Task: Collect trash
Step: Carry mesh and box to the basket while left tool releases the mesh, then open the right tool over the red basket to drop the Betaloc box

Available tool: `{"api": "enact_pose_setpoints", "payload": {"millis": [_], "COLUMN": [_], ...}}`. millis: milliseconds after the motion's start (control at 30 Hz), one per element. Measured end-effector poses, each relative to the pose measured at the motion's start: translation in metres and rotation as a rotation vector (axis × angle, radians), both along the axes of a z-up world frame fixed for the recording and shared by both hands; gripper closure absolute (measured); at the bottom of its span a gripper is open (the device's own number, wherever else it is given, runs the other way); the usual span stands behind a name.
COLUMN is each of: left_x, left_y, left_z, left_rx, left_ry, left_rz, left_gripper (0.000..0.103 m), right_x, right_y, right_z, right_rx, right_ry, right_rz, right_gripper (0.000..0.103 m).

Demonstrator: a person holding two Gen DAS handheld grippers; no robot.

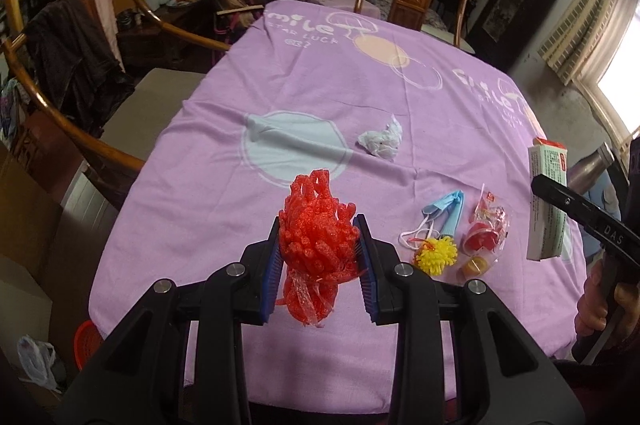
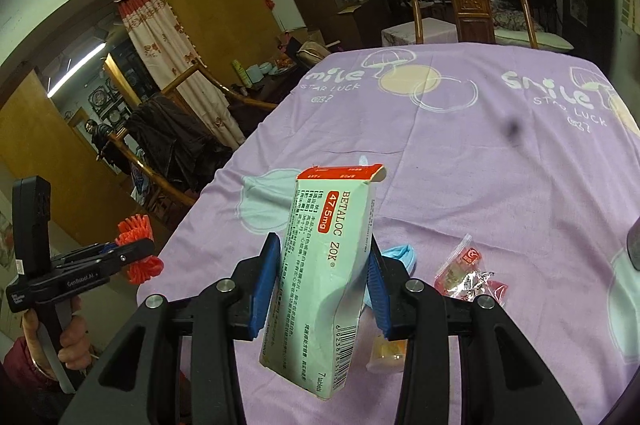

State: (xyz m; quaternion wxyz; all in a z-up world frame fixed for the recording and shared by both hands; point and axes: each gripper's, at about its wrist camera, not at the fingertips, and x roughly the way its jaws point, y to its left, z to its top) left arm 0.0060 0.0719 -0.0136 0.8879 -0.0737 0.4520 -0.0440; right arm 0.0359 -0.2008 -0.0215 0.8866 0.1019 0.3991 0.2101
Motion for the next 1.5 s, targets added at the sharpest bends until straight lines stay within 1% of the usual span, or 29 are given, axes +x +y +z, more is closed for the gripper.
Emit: {"api": "enact_pose_setpoints", "payload": {"millis": [67,200,367,433,533,633,767,800,833,867,900,967,1100,1200,1367,1500], "left_x": [-0.005,-0.014,-0.043,-0.061,-0.093,-0.126,-0.167,-0.175,-0.180,-0.185,-0.191,-0.202,-0.224,-0.242,-0.281,-0.314], "left_y": [0.010,0.043,0.108,0.143,0.198,0.245,0.296,0.305,0.312,0.316,0.322,0.332,0.348,0.357,0.368,0.372], "left_z": [0.003,0.005,0.005,0.000,-0.015,-0.035,-0.067,-0.073,-0.079,-0.085,-0.091,-0.096,-0.095,-0.090,-0.077,-0.064], "left_rx": [0.000,-0.007,-0.001,0.012,0.003,0.020,0.008,0.002,-0.006,-0.010,-0.008,-0.019,-0.054,-0.062,-0.054,-0.031], "left_ry": [-0.013,-0.023,-0.028,-0.022,0.015,0.068,0.151,0.164,0.181,0.198,0.217,0.228,0.228,0.226,0.214,0.210], "left_rz": [0.017,0.061,0.149,0.209,0.307,0.402,0.500,0.518,0.529,0.542,0.566,0.606,0.660,0.715,0.816,0.893], "left_gripper": [0.069,0.069,0.069,0.069,0.069,0.069,0.069,0.067,0.065,0.053,0.037,0.024,0.019,0.019,0.019,0.018], "right_x": [-0.004,-0.003,0.000,-0.001,-0.003,-0.006,-0.010,-0.011,-0.012,-0.015,-0.018,-0.024,-0.038,-0.051,-0.081,-0.105], "right_y": [0.006,0.029,0.086,0.124,0.169,0.212,0.266,0.277,0.288,0.302,0.309,0.329,0.366,0.397,0.456,0.498], "right_z": [0.005,0.008,0.010,0.013,0.017,0.022,0.029,0.030,0.032,0.033,0.034,0.035,0.034,0.029,0.016,0.008], "right_rx": [-0.007,-0.001,0.023,0.007,-0.018,-0.044,-0.078,-0.084,-0.092,-0.105,-0.110,-0.121,-0.140,-0.147,-0.161,-0.160], "right_ry": [-0.018,-0.028,-0.017,-0.021,-0.030,-0.035,-0.030,-0.028,-0.028,-0.029,-0.028,-0.021,-0.005,0.028,0.084,0.120], "right_rz": [0.002,0.013,0.084,0.148,0.225,0.292,0.375,0.390,0.406,0.431,0.445,0.484,0.564,0.655,0.837,0.957], "right_gripper": [0.061,0.061,0.061,0.061,0.061,0.061,0.061,0.061,0.061,0.061,0.061,0.061,0.061,0.061,0.061,0.060]}}
